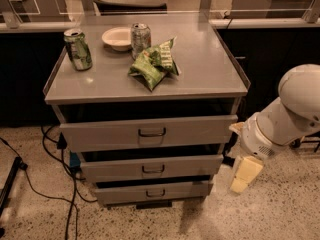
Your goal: Open middle drawer
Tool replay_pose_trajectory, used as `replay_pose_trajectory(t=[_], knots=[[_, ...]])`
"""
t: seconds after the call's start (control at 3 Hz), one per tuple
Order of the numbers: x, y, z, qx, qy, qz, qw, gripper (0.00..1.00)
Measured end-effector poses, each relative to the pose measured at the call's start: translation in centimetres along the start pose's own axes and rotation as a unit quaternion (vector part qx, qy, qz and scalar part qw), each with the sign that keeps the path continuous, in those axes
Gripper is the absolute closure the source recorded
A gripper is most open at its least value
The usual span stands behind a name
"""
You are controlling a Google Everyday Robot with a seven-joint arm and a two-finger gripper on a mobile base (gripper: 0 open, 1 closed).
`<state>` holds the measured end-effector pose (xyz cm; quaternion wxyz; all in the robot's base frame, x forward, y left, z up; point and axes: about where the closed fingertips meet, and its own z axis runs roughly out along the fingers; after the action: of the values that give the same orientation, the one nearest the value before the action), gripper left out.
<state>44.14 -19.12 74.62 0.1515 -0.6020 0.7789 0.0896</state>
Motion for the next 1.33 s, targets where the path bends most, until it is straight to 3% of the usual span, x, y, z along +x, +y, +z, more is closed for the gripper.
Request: replay_pose_trajectory(t=[0.33, 0.67, 1.33], knots=[[0.5, -0.1, 0.7, 0.002, 0.005, -0.006, 1.0000, 0.00], [2.3, 0.0, 5.2, 0.019, 0.010, -0.040, 0.9990, 0.00], [3.5, -1.8, 12.8, 0.059, -0.031, -0.082, 0.9944, 0.00]])
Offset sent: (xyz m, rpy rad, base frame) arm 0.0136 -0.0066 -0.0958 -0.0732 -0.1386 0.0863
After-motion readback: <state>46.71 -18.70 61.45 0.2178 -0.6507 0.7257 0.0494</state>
